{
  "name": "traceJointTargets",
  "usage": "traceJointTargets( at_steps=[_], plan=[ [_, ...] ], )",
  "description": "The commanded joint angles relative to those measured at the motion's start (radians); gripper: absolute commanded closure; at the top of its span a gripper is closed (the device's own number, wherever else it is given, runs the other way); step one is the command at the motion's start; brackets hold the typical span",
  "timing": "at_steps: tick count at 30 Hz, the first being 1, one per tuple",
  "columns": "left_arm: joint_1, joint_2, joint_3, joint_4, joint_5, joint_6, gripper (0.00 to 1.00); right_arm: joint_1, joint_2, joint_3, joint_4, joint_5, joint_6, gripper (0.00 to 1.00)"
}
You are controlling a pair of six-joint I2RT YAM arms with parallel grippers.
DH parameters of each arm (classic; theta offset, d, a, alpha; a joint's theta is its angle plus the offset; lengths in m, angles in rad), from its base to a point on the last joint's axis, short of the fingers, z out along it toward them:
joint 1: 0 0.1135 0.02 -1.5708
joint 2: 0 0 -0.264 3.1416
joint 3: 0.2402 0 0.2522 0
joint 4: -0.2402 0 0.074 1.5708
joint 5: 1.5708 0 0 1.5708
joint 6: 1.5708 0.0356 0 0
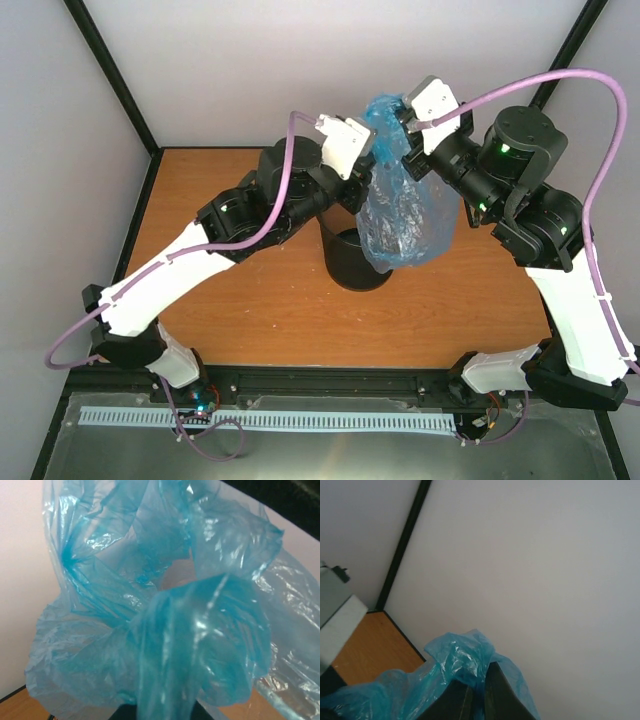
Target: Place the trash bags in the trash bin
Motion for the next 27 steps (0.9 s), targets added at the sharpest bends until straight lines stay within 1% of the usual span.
traceJointTargets(
  at_steps=[1,3,13,22,27],
  plan=[
    [-0.001,-0.062,-0.019,0.008,-0.001,-0.033,0.99,-0.005,-0.019,-0.01,-0.036,-0.125,0.018,0.94],
    [-0.002,-0.077,-0.03,0.008,0.026,-0.052,0.99,-0.005,-0.017,-0.009,-0.045,-0.157,0.021,0.94],
    [-0.001,-0.173,-0.1,0.031,0.122,-0.122,0.99,-0.005,0.007,0.044,-0.063,-0.211,0.046,0.95],
    [-0.001,-0.163,-0.13,0.04,0.064,-0.098,0.99,-0.005,0.016,0.037,-0.053,-0.183,0.045,0.95],
    [0.009,-0.128,-0.121,0.06,0.017,-0.056,0.99,-0.005,0.031,0.021,-0.02,-0.096,0.033,0.94]
  ],
)
